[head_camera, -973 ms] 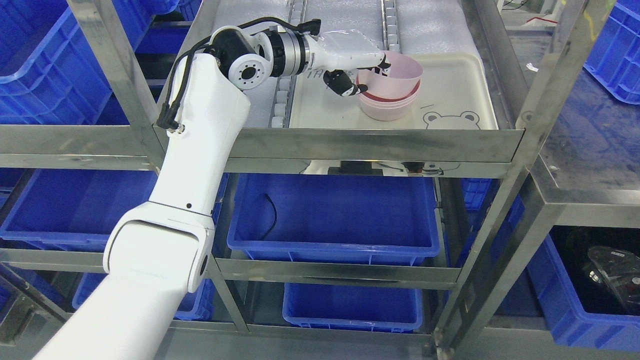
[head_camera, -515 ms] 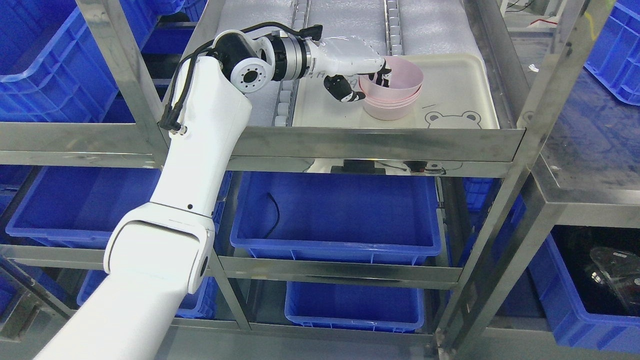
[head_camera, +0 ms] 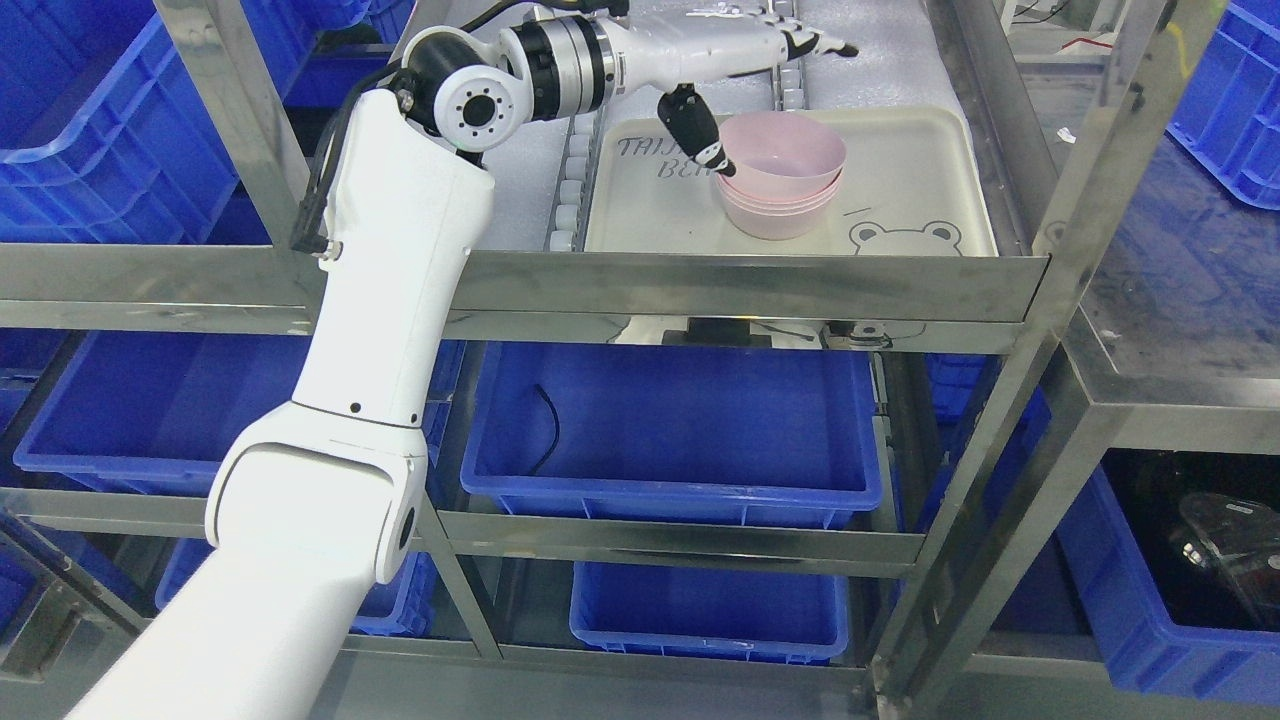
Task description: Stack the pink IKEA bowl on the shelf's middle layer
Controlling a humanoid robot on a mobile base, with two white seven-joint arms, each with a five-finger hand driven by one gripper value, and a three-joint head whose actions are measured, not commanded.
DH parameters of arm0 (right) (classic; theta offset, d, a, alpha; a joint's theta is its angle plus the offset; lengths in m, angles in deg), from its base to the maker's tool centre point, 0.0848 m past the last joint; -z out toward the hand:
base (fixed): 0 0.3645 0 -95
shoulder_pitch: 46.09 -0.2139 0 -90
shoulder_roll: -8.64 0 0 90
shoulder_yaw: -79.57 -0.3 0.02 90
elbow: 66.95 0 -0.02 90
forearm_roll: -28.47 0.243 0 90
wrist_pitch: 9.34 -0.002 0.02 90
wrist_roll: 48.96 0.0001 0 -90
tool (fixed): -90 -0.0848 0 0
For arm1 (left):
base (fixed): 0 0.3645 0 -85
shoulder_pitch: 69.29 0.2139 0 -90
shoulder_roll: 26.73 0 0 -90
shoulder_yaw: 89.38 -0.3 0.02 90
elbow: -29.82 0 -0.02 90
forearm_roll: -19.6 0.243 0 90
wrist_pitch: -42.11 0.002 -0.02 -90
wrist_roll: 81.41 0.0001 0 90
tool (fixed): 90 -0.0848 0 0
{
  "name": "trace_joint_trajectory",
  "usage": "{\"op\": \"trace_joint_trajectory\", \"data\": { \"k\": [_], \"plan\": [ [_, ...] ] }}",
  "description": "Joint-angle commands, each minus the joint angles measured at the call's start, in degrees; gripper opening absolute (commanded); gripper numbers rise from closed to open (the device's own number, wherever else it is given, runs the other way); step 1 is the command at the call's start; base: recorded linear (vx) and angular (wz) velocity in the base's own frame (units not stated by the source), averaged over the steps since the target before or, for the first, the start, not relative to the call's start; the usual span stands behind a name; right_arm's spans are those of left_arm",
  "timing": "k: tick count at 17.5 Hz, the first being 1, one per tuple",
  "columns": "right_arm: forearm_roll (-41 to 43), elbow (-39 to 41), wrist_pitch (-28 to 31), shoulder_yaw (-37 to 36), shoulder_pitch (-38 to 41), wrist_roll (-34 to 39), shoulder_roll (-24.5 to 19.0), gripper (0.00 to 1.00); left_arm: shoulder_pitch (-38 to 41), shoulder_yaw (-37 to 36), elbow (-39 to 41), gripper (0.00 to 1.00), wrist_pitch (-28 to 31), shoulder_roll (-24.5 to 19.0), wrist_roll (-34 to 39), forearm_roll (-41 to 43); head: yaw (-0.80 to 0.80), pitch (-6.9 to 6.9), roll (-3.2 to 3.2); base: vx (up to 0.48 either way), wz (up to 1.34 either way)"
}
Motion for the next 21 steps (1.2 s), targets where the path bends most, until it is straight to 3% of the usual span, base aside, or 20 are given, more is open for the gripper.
{"op": "trace_joint_trajectory", "data": {
  "k": [1,4,7,8,12,15,16,18,21],
  "plan": [
    [0.0,1.0,0.0,0.0,0.2,0.0,1.0,1.00,6.9,-3.0,21.9,1.00,7.7,-1.0,3.8,-17.6,0.00,0.00,0.00,0.000,0.00],
    [0.0,1.0,0.0,0.0,0.2,0.0,1.0,1.00,18.4,-9.2,27.7,1.00,3.7,-1.0,9.6,-22.0,0.00,0.00,0.00,0.000,0.00],
    [0.0,1.0,0.0,0.0,0.2,0.0,1.0,1.00,34.2,-17.7,29.5,1.00,-12.0,-1.0,9.7,-22.1,0.00,0.00,0.00,-0.018,0.04],
    [0.0,1.0,0.0,0.0,0.2,0.0,1.0,1.00,37.7,-18.6,29.5,1.00,-14.3,-1.0,9.5,-22.0,0.00,0.00,0.00,-0.039,0.07],
    [0.0,1.0,0.0,0.0,0.2,0.0,1.0,1.00,52.2,-18.1,29.2,1.00,-15.2,-1.0,9.5,-21.9,0.00,0.00,0.00,-0.077,0.02],
    [0.0,1.0,0.0,0.0,0.3,0.0,1.0,1.00,61.9,-12.9,24.0,1.00,-15.2,-1.0,11.2,-22.0,0.00,0.00,0.00,-0.086,-0.15],
    [0.0,1.0,0.0,0.0,0.3,0.0,1.0,1.00,65.5,-10.4,22.2,1.00,-15.2,-1.0,16.2,-22.9,0.00,0.00,0.00,-0.084,-0.15],
    [0.0,1.0,0.0,0.0,0.2,0.0,1.0,1.00,68.8,-7.8,20.3,1.00,-14.8,-1.0,33.8,-25.7,0.00,0.00,0.00,-0.052,-0.11],
    [0.0,1.0,0.0,0.0,0.2,0.0,1.0,1.00,70.2,-5.9,20.3,1.00,-1.9,-1.0,55.7,-27.4,0.00,0.00,0.00,-0.016,-0.04]
  ]
}}
